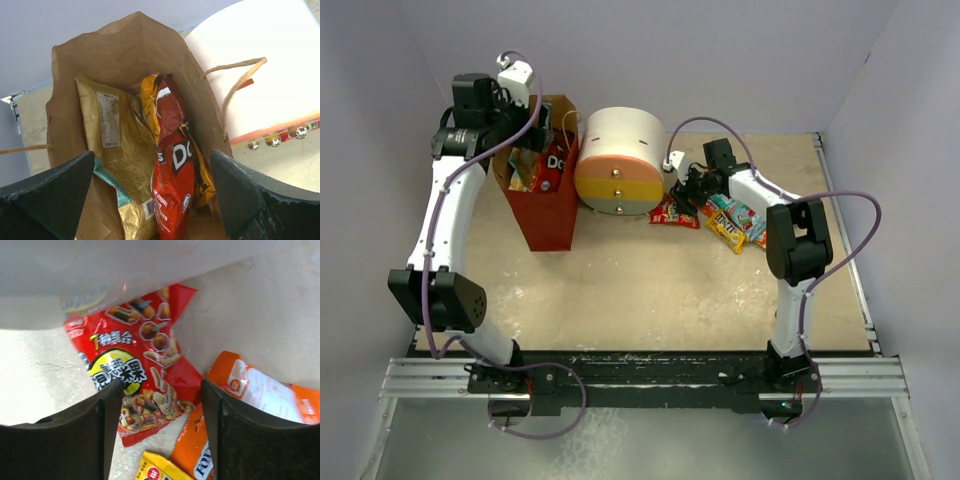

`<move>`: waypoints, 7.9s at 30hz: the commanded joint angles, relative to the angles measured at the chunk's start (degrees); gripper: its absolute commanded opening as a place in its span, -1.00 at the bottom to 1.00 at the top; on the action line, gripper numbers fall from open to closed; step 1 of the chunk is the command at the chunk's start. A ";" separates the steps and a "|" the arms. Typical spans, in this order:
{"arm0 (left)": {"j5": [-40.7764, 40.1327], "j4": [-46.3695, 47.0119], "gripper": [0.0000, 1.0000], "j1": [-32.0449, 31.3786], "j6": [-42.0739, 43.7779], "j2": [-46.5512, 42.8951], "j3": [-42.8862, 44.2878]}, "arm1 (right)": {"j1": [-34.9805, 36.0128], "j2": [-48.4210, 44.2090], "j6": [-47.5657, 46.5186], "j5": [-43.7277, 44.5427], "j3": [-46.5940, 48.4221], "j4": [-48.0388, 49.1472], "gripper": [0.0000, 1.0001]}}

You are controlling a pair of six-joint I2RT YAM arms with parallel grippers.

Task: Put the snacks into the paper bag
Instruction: Pick up the snack from the center of the board, then place the snack in the paper bag, then pick up the snack from the center of the board.

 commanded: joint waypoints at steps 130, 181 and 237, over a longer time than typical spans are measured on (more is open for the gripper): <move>-11.16 0.34 -0.47 -0.93 8.03 13.25 12.02 | -5.79 -52.07 17.90 -15.78 -24.94 15.99 0.26; 7.81 -4.53 -0.97 -0.46 -3.02 26.49 23.78 | -5.79 -51.31 17.82 -17.22 -26.61 16.87 0.36; 7.35 3.58 0.79 -0.38 2.96 -5.44 -4.00 | -6.05 -31.00 6.30 22.54 -25.73 -5.97 0.41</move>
